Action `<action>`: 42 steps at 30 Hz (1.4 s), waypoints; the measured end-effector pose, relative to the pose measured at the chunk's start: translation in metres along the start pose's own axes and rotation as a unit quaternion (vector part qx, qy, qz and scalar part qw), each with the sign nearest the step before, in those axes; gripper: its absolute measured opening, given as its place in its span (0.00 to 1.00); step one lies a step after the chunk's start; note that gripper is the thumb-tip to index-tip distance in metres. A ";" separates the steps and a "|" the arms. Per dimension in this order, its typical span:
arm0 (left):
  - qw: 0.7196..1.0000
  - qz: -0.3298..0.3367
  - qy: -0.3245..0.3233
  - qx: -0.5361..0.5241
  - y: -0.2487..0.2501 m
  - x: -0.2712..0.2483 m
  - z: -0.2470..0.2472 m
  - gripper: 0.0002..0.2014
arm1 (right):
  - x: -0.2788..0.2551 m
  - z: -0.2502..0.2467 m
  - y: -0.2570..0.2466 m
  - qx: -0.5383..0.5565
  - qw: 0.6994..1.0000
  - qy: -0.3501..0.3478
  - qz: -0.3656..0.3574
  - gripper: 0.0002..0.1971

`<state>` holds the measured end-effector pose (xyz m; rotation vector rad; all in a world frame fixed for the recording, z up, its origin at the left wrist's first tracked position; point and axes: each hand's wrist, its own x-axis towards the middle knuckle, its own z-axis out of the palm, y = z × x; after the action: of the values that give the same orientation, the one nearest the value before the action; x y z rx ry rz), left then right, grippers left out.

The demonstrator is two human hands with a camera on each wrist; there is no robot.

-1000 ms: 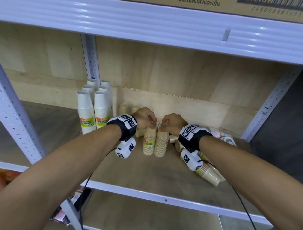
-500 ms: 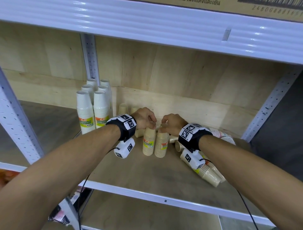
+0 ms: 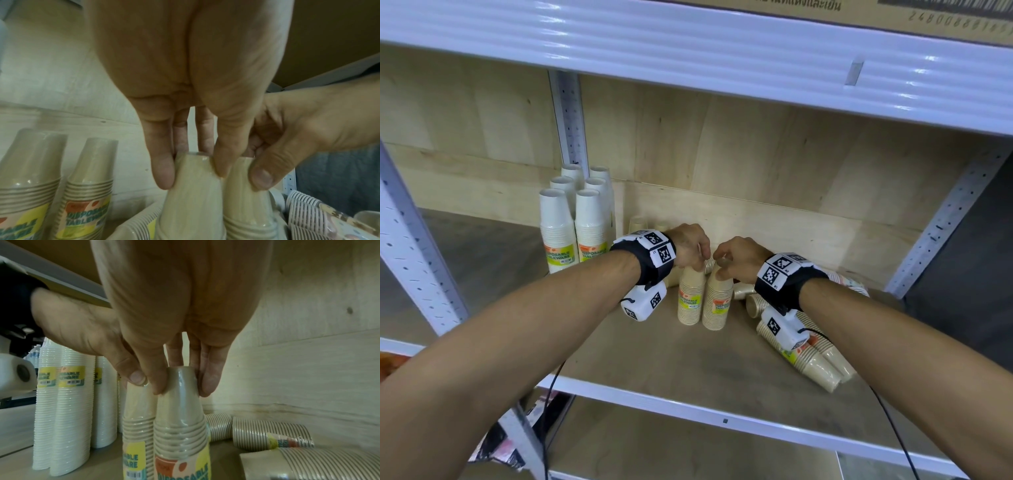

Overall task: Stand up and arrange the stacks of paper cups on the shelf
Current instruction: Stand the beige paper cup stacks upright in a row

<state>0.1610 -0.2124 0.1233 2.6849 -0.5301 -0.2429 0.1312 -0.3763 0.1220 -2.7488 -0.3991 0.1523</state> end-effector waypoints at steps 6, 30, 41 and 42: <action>0.997 -0.027 -0.029 0.059 0.000 -0.007 -0.017 0.14 | 0.006 -0.003 -0.006 -0.026 1.000 0.001 -0.006 0.19; 0.963 -0.184 0.100 0.171 -0.049 -0.022 -0.046 0.14 | 0.081 0.027 -0.080 0.016 0.996 0.030 -0.085 0.15; 0.961 -0.182 0.131 0.164 -0.060 -0.008 -0.034 0.12 | 0.105 0.037 -0.082 0.013 0.995 0.011 -0.102 0.12; 0.960 -0.181 0.132 0.165 -0.060 -0.008 -0.035 0.12 | 0.106 0.037 -0.082 0.013 0.994 0.010 -0.104 0.13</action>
<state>0.1821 -0.1462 0.1311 3.0619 0.0099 0.1194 0.2055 -0.2591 0.1113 -2.6599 -0.6700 0.0766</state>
